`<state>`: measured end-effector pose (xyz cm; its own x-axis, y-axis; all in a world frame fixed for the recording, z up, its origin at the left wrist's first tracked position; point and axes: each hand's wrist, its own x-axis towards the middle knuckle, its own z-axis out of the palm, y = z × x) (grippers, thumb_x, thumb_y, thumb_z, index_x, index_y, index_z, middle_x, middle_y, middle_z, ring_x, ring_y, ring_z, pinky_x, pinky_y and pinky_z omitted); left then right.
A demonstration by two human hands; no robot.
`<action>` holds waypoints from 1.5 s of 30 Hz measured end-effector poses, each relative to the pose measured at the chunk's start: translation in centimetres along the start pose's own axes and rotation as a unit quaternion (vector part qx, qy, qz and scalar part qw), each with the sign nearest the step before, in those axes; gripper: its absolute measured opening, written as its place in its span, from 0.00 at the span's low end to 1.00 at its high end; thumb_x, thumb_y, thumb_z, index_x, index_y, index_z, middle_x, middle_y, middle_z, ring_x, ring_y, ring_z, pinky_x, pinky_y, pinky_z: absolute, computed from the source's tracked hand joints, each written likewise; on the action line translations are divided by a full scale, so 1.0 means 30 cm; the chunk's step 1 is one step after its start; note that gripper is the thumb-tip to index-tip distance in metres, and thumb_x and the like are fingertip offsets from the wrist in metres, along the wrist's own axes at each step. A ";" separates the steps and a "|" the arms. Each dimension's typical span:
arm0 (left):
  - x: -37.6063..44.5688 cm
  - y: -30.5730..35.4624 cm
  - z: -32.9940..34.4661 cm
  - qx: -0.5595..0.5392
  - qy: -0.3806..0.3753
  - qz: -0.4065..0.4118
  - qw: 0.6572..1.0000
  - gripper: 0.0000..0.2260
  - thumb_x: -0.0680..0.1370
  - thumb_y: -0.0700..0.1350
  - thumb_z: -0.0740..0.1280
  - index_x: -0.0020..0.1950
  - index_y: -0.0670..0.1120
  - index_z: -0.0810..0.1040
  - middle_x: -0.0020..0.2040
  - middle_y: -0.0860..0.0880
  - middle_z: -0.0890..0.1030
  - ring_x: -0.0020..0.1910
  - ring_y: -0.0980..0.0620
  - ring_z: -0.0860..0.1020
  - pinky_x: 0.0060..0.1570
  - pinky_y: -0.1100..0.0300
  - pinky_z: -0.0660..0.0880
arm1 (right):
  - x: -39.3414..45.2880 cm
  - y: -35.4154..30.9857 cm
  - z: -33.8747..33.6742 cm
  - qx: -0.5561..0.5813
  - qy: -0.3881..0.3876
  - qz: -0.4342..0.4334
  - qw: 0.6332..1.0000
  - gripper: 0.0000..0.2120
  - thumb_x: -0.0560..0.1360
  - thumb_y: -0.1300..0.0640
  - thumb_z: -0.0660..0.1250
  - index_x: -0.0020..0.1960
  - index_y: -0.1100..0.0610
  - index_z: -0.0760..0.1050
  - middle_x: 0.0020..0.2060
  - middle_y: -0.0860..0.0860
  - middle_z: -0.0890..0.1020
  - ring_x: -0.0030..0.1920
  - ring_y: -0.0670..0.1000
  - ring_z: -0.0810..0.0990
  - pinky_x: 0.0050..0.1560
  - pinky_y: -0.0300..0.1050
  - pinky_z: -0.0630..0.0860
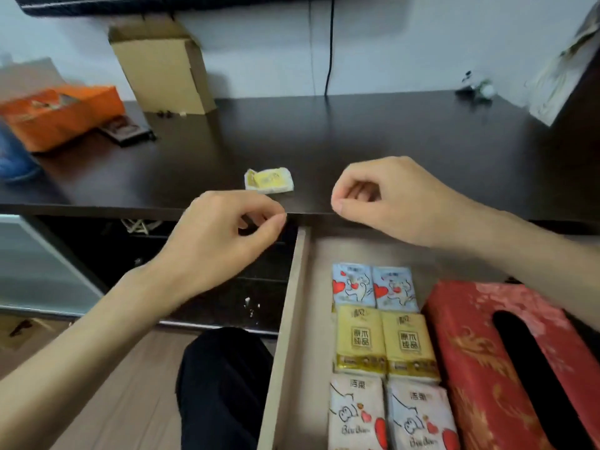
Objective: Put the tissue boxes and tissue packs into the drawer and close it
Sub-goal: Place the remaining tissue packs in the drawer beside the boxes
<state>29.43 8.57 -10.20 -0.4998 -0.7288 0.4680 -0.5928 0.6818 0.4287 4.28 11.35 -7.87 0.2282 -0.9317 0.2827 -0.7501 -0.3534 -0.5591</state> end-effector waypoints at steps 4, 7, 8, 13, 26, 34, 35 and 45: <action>0.147 -0.148 -0.030 0.134 0.038 -0.091 0.986 0.12 0.77 0.53 0.67 0.57 0.50 0.82 0.53 0.51 0.82 0.49 0.52 0.80 0.50 0.49 0.78 | 0.278 0.009 0.098 -0.006 -0.042 0.000 0.999 0.17 0.76 0.52 0.73 0.64 0.51 0.79 0.58 0.46 0.82 0.55 0.46 0.80 0.51 0.40 0.75; 0.214 -0.233 -0.015 0.149 -0.020 -0.161 0.975 0.15 0.76 0.55 0.68 0.59 0.50 0.81 0.56 0.50 0.81 0.53 0.49 0.80 0.51 0.49 0.78 | 0.385 0.024 0.167 -0.014 -0.094 0.021 0.995 0.29 0.76 0.52 0.73 0.75 0.54 0.71 0.71 0.51 0.75 0.68 0.51 0.74 0.60 0.41 0.70; 0.227 -0.252 -0.011 0.134 -0.035 -0.174 0.975 0.15 0.76 0.55 0.68 0.59 0.51 0.82 0.55 0.50 0.82 0.53 0.49 0.80 0.51 0.50 0.78 | 0.401 0.033 0.183 -0.023 -0.100 0.021 0.994 0.28 0.76 0.52 0.73 0.75 0.54 0.71 0.71 0.52 0.76 0.68 0.52 0.75 0.63 0.44 0.72; 0.253 -0.279 0.029 0.071 -0.059 -0.153 0.984 0.13 0.76 0.53 0.70 0.59 0.53 0.82 0.53 0.53 0.83 0.52 0.53 0.80 0.53 0.51 0.79 | 0.377 0.086 0.175 -0.067 -0.071 0.004 0.995 0.19 0.77 0.51 0.73 0.66 0.53 0.80 0.60 0.50 0.82 0.57 0.52 0.79 0.60 0.57 0.77; 0.237 -0.033 0.187 0.036 -0.108 0.044 0.992 0.11 0.75 0.54 0.71 0.56 0.54 0.80 0.54 0.56 0.79 0.52 0.55 0.76 0.52 0.51 0.75 | 0.131 0.213 -0.037 -0.097 -0.041 0.057 0.993 0.19 0.75 0.66 0.65 0.59 0.49 0.83 0.57 0.45 0.81 0.57 0.48 0.79 0.59 0.55 0.77; 0.219 0.002 0.229 0.049 -0.057 0.045 0.996 0.10 0.75 0.51 0.72 0.55 0.52 0.81 0.50 0.55 0.77 0.49 0.55 0.75 0.48 0.51 0.76 | 0.072 0.175 -0.063 -0.131 -0.121 0.042 0.983 0.32 0.66 0.35 0.63 0.66 0.46 0.79 0.61 0.42 0.78 0.60 0.47 0.76 0.61 0.53 0.75; 0.216 0.003 0.229 0.051 -0.054 0.045 0.996 0.10 0.75 0.52 0.72 0.54 0.52 0.81 0.49 0.55 0.77 0.48 0.56 0.74 0.47 0.52 0.76 | 0.067 0.175 -0.065 -0.132 -0.127 0.040 0.982 0.34 0.65 0.32 0.62 0.67 0.45 0.78 0.62 0.42 0.77 0.61 0.46 0.75 0.63 0.53 0.74; 0.165 0.080 0.209 0.033 -0.074 0.039 0.996 0.14 0.75 0.53 0.72 0.59 0.50 0.81 0.51 0.54 0.80 0.51 0.55 0.77 0.50 0.50 0.77 | -0.015 0.157 -0.082 -0.157 -0.077 0.033 0.984 0.27 0.71 0.38 0.74 0.66 0.47 0.77 0.57 0.44 0.79 0.58 0.49 0.75 0.57 0.54 0.75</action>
<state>21.58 6.19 -11.69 -0.6314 -0.6778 0.3768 -0.5856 0.7352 0.3414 -0.89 10.30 -8.69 0.2453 -0.9622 0.1183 -0.9159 -0.2700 -0.2969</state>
